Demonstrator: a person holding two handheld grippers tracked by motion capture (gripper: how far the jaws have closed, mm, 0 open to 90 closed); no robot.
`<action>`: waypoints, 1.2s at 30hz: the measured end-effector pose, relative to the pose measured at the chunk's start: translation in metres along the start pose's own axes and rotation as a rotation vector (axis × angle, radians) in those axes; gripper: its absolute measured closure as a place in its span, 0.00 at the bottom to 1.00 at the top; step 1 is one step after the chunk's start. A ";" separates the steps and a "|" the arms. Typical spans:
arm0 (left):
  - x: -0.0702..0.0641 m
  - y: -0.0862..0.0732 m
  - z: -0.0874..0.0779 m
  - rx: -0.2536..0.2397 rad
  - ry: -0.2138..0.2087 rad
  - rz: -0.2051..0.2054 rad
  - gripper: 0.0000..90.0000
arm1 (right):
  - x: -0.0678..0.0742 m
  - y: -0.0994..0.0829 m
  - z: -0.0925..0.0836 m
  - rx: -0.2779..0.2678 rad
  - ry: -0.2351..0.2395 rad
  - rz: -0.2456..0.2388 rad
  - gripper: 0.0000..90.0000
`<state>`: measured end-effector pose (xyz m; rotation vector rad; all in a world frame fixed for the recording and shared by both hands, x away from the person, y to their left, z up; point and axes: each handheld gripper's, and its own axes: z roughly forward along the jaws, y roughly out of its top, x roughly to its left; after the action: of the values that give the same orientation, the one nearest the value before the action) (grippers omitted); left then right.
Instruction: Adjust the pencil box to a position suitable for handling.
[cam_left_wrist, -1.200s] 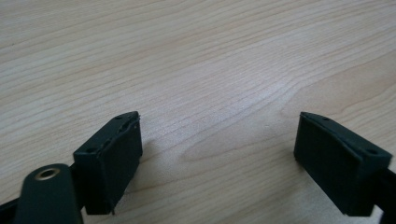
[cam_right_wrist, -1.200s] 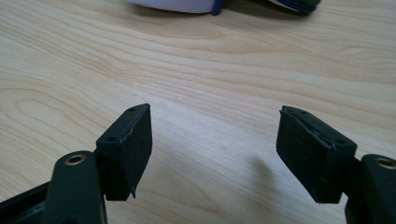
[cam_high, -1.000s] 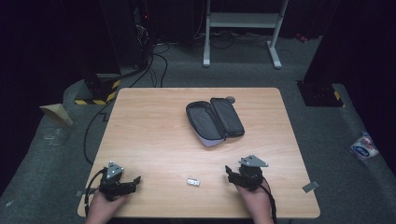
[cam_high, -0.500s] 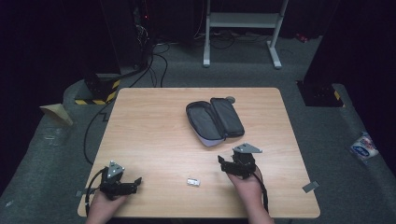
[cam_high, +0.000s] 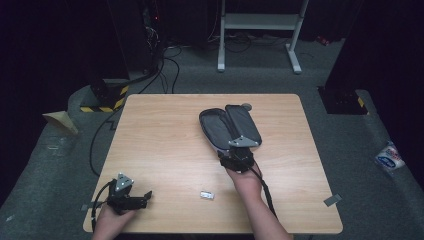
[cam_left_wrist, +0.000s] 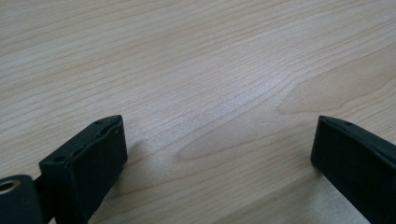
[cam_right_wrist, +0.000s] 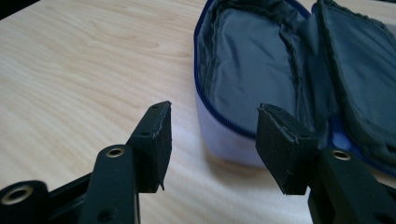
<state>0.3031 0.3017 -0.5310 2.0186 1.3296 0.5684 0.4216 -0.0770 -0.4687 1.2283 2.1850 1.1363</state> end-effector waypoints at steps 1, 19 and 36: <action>0.000 0.000 0.000 0.001 -0.002 0.001 0.04 | 0.001 0.003 0.004 0.004 -0.003 0.003 0.50; 0.001 0.000 0.000 0.000 -0.025 0.025 0.04 | 0.013 0.014 0.058 0.082 -0.042 0.012 0.70; 0.001 0.000 -0.001 -0.003 -0.031 0.027 0.05 | 0.005 -0.023 0.012 0.046 0.024 -0.046 0.88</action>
<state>0.3031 0.3032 -0.5308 2.0377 1.2839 0.5490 0.4149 -0.0738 -0.4938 1.1824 2.2573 1.0940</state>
